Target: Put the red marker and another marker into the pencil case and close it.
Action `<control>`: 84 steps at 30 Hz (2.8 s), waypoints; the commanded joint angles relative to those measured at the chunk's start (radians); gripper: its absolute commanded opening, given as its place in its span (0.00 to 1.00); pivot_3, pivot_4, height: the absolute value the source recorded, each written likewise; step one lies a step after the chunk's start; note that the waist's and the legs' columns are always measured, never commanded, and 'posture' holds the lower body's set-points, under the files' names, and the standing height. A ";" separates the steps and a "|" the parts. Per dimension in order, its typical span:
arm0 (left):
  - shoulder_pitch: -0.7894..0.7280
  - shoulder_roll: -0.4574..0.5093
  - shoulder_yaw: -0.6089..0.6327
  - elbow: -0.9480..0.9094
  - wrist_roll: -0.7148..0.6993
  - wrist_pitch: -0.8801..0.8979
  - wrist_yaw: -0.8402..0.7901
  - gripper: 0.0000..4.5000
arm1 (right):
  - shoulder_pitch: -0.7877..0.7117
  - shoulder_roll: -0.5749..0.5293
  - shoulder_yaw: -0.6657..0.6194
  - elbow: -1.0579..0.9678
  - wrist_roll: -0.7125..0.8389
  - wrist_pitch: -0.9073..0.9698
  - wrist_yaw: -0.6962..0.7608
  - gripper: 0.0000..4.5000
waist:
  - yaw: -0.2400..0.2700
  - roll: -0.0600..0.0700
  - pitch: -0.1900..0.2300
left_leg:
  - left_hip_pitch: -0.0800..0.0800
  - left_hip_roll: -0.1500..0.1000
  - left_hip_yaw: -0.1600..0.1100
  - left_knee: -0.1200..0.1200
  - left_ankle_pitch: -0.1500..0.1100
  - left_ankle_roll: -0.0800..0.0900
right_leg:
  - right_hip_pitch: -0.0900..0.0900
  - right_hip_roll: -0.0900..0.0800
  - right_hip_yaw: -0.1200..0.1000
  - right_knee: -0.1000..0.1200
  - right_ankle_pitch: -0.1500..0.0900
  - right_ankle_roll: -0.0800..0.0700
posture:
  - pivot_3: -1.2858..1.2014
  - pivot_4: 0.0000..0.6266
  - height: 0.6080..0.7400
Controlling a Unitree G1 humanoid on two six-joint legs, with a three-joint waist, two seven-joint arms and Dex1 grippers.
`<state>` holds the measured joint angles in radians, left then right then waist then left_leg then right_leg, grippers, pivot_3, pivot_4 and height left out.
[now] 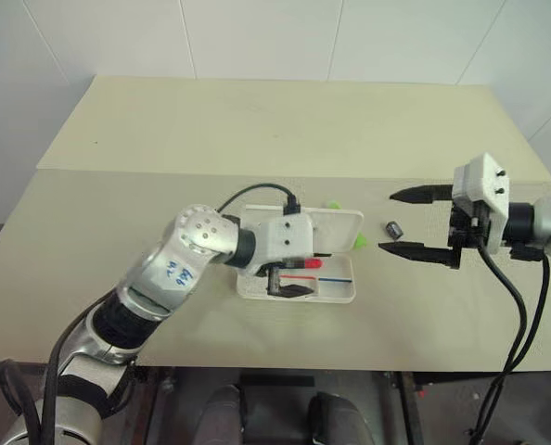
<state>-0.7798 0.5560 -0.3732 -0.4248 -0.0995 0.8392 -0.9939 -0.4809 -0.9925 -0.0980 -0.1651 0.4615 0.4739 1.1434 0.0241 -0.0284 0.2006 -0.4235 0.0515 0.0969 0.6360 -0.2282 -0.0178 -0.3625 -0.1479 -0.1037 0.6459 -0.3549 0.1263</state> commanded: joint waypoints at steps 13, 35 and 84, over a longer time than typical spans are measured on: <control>-0.090 0.057 0.309 -0.086 -0.186 0.308 0.180 0.99 | -0.061 0.220 0.140 0.241 -0.273 -0.047 -0.259 1.00 | 0.001 0.000 0.000 | 0.000 0.000 -0.001 -0.001 0.000 0.000 | 0.000 0.000 -0.001 0.000 0.000 0.000 | 0.52 0.24 1.00; -0.085 0.129 0.309 -0.098 -0.271 0.310 0.255 0.99 | -0.105 0.340 0.167 0.306 -0.296 0.010 -0.291 1.00 | -0.004 0.000 0.000 | 0.000 0.000 0.000 -0.002 0.000 0.000 | 0.000 0.000 0.000 0.001 0.000 0.000 | 0.52 0.24 1.00; -0.127 0.194 0.317 -0.071 -0.344 0.259 0.265 1.00 | -0.378 0.380 0.017 0.604 -0.300 -0.028 -0.456 0.24 | -0.030 0.000 0.000 | 0.000 0.000 0.001 -0.006 0.001 -0.001 | -0.002 0.000 0.001 0.002 0.000 0.000 | 0.52 0.24 1.00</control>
<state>-0.8849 0.7361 -0.0826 -0.4909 -0.4315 1.1195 -0.7236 -0.8307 -0.5907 -0.0506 0.4412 0.1483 0.4782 0.6814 -0.0062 -0.0281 0.2007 -0.4230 0.0514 0.0983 0.6298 -0.2273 -0.0193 -0.3649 -0.1476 -0.1025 0.6479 -0.3549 0.1265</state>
